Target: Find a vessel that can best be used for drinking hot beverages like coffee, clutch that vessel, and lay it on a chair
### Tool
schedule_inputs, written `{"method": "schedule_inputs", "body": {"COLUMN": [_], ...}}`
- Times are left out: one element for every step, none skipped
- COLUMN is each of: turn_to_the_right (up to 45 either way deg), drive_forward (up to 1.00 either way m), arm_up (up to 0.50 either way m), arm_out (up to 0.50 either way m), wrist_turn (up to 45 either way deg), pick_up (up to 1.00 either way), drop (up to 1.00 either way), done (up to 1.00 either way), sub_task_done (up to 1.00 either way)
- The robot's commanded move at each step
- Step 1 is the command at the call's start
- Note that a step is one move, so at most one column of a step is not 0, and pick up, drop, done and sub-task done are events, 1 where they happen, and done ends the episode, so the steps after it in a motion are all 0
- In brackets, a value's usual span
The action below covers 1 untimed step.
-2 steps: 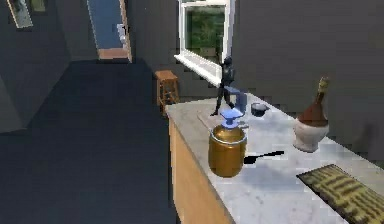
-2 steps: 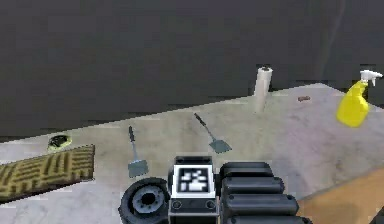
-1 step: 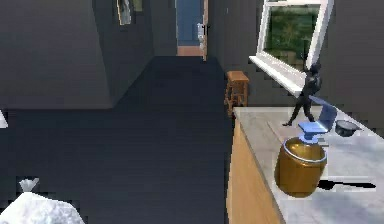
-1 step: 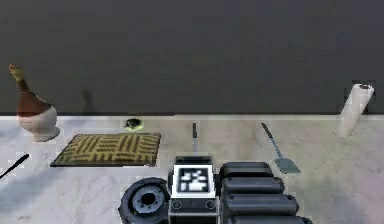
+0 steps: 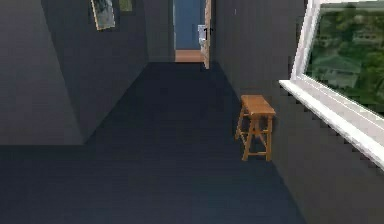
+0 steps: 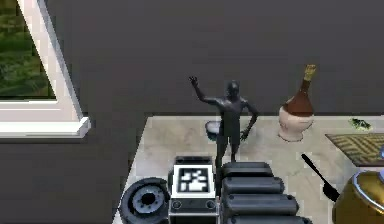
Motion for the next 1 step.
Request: {"method": "schedule_inputs", "body": {"turn_to_the_right": [0.0], "drive_forward": [1.0], "arm_up": [0.0], "arm_out": [0.0], "wrist_turn": [0.0], "pick_up": [0.0], "drop": [0.0], "done": [0.0], "sub_task_done": [0.0]}}
